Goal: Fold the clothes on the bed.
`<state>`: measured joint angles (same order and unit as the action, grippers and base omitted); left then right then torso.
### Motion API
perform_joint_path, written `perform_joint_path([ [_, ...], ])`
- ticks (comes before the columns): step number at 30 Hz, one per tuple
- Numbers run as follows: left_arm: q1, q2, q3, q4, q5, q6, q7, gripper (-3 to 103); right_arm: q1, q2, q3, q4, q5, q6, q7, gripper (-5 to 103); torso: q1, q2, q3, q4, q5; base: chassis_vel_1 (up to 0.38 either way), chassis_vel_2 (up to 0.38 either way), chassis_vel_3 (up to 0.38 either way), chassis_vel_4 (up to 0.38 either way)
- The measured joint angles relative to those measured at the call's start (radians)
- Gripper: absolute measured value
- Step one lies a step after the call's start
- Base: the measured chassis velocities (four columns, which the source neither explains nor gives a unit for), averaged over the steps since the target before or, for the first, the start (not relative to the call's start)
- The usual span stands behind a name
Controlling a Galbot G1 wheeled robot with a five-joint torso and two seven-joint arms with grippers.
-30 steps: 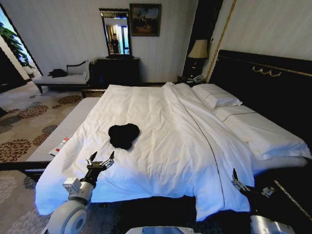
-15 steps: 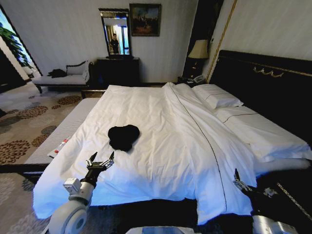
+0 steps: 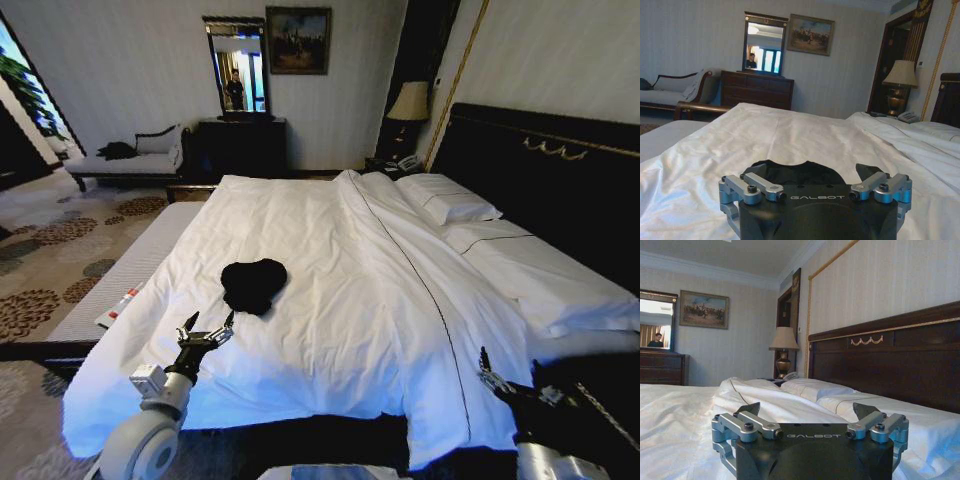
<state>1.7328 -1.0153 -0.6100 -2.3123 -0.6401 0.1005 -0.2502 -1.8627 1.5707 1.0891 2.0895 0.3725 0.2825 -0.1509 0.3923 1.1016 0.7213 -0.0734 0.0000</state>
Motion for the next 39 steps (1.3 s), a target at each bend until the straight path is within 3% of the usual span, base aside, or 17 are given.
perform_joint_path([
  [17,0.006,-0.001,-0.001,-0.003,0.0,-0.002,0.0,100,-0.001,0.001,0.005,-0.002,-0.02,-0.006,0.009,100,0.0,0.0,0.0,-0.0001,0.0001,-0.024,0.062,0.024,-0.061],
  [29,0.008,-0.001,-0.004,-0.006,0.0,-0.002,-0.001,100,0.002,0.003,0.004,-0.003,-0.041,-0.009,0.012,100,0.0,0.0,0.0,-0.0001,-0.0003,0.082,0.187,-0.089,-0.199],
  [39,0.012,-0.001,-0.009,-0.009,0.001,-0.002,-0.003,100,0.003,0.002,0.008,-0.015,0.001,0.018,-0.017,100,0.0,0.0,0.0,0.0,-0.0004,0.053,0.154,-0.054,-0.156],
])
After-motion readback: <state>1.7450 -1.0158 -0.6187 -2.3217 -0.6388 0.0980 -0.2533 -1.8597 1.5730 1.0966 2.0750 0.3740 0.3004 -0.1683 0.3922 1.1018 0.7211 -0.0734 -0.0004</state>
